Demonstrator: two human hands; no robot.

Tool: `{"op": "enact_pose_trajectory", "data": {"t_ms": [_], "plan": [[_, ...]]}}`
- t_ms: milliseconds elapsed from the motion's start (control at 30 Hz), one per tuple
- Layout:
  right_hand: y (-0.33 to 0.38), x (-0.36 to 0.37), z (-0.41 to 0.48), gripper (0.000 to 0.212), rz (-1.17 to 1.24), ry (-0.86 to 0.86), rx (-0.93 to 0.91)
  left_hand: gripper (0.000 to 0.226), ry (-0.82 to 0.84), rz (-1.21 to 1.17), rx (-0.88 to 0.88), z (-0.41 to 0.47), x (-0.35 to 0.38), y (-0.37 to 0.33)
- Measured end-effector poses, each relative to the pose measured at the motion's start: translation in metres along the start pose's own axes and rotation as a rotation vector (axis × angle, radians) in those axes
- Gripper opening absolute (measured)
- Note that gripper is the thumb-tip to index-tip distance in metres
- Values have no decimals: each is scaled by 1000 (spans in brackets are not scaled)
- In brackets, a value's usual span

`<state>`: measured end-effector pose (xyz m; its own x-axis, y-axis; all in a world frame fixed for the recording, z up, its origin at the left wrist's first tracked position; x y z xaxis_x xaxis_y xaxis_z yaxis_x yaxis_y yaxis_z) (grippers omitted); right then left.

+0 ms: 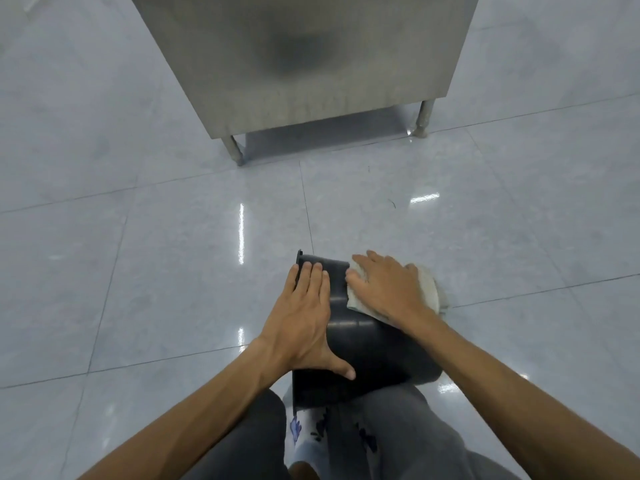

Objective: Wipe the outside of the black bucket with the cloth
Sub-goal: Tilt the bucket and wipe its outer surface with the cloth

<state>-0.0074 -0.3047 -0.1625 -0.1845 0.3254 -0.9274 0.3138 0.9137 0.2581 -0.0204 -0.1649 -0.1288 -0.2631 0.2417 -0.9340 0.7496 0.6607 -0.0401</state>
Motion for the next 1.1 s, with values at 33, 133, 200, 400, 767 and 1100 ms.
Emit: {"op": "enact_pose_trajectory", "data": {"t_ms": [33, 133, 200, 400, 767, 1100], "plan": [[-4, 5, 17, 52, 25, 102, 10, 162, 0, -1, 1, -1, 0, -1], [-11, 28, 50, 54, 41, 390, 40, 162, -3, 12, -15, -5, 1, -4], [-12, 34, 59, 56, 53, 440, 53, 162, 12, 20, -28, -5, 2, -4], [-23, 22, 27, 46, 146, 191, 1, 163, 46, 76, 63, 5, -6, -5], [8, 5, -61, 63, -62, -260, -116, 157, 73, 156, 46, 30, -22, 8], [16, 14, -80, 66, -40, -332, -108, 152, -25, 93, 34, 11, -12, 14]]}}
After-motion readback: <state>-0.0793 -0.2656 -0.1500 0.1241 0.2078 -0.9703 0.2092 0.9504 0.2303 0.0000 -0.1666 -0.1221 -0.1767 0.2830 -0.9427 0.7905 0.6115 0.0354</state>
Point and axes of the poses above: each hand's wrist, its own z-axis towards the middle knuckle, its own x-axis out of the palm, y = z × x, the point moved 10 cm from there along z, towards the middle knuckle, and after that the axes turned 6 degrees about -z, right-handed, at the moved point
